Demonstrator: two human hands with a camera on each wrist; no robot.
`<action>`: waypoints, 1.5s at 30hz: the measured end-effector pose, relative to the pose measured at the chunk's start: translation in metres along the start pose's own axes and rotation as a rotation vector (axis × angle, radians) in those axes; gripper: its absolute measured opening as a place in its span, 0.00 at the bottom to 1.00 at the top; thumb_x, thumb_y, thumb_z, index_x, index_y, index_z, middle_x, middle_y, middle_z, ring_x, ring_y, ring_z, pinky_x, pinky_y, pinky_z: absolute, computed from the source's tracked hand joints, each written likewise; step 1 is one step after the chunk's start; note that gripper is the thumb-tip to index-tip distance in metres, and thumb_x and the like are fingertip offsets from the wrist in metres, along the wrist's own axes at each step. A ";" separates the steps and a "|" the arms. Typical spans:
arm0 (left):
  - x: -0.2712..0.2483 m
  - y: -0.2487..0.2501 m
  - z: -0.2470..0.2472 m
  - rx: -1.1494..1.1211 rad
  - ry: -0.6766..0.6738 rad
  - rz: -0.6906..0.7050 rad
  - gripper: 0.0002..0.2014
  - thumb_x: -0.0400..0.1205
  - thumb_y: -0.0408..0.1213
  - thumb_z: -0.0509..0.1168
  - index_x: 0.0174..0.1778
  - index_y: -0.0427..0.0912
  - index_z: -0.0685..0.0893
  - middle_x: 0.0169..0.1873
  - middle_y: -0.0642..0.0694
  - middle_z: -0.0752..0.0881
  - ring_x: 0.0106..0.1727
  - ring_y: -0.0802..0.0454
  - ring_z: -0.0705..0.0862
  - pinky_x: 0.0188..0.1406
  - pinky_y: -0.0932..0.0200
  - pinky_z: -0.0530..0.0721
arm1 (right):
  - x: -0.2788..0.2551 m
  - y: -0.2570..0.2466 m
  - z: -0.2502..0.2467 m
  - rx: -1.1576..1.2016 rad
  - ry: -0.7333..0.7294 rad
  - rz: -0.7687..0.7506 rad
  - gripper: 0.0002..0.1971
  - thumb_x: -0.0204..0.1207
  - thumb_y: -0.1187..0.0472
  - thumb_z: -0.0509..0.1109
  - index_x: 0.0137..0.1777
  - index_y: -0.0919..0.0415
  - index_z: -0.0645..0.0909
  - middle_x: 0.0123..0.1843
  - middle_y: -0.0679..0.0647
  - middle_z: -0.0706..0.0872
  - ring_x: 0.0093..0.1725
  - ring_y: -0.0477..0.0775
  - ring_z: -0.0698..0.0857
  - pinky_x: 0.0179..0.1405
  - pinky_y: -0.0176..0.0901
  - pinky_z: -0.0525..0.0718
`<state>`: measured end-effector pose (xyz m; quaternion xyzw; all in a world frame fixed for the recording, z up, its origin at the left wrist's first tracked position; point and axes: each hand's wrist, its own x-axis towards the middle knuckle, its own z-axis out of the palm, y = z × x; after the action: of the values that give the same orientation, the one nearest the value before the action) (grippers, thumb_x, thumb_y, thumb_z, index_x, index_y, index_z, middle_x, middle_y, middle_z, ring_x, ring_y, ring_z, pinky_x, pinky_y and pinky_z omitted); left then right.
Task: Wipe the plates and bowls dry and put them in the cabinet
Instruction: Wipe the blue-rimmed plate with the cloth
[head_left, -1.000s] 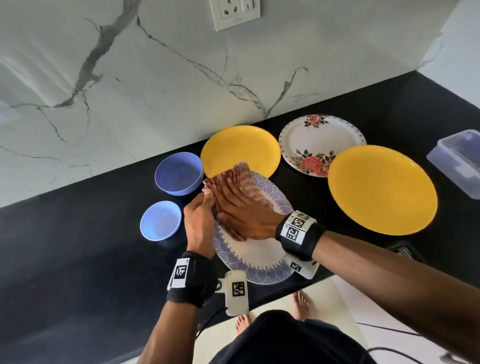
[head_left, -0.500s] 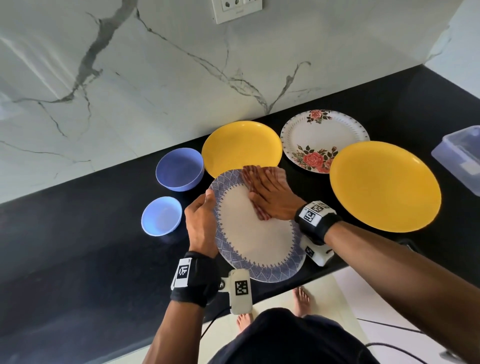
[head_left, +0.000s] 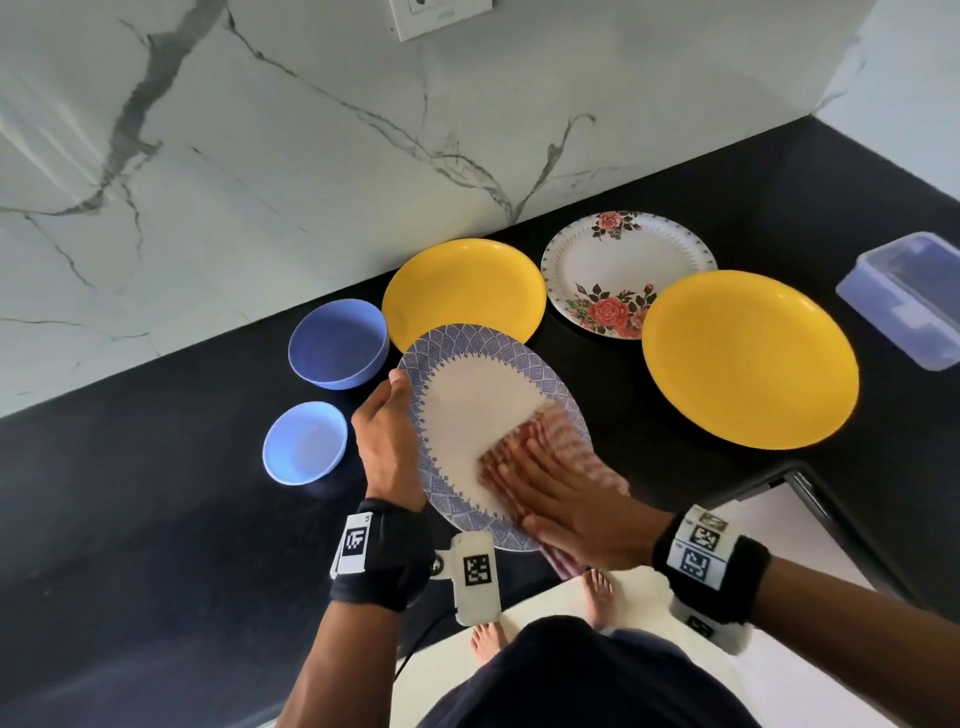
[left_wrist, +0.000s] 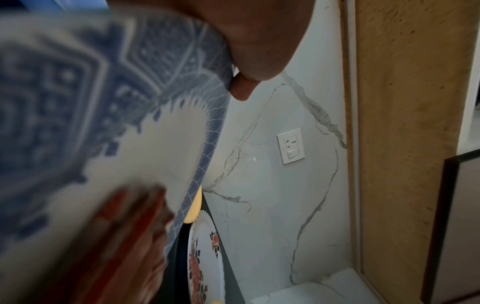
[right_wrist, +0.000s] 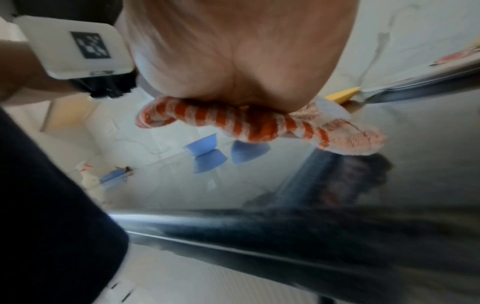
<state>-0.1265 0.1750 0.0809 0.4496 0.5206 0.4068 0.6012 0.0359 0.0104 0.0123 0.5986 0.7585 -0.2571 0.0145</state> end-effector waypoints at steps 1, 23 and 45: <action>0.000 0.000 0.001 0.007 -0.005 -0.004 0.17 0.87 0.51 0.65 0.39 0.43 0.81 0.39 0.45 0.72 0.42 0.45 0.68 0.45 0.48 0.68 | 0.001 -0.011 -0.004 0.030 0.010 -0.051 0.29 0.91 0.42 0.36 0.85 0.48 0.27 0.84 0.49 0.21 0.83 0.49 0.18 0.78 0.48 0.16; -0.019 0.012 -0.007 0.015 -0.066 0.097 0.25 0.92 0.53 0.62 0.36 0.41 0.89 0.31 0.46 0.86 0.37 0.48 0.81 0.42 0.51 0.82 | 0.114 -0.008 -0.068 0.223 0.465 -0.006 0.31 0.93 0.46 0.43 0.89 0.53 0.34 0.90 0.52 0.32 0.87 0.46 0.29 0.86 0.47 0.29; -0.012 0.022 -0.005 -0.058 0.015 -0.027 0.23 0.91 0.51 0.64 0.35 0.40 0.87 0.28 0.45 0.83 0.29 0.50 0.80 0.28 0.62 0.80 | -0.016 0.002 0.015 0.096 0.063 0.033 0.40 0.83 0.28 0.46 0.86 0.41 0.30 0.86 0.40 0.26 0.84 0.39 0.23 0.77 0.41 0.17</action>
<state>-0.1335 0.1698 0.1051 0.4218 0.5191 0.4169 0.6155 0.0377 -0.0097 0.0039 0.6189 0.7352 -0.2742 -0.0339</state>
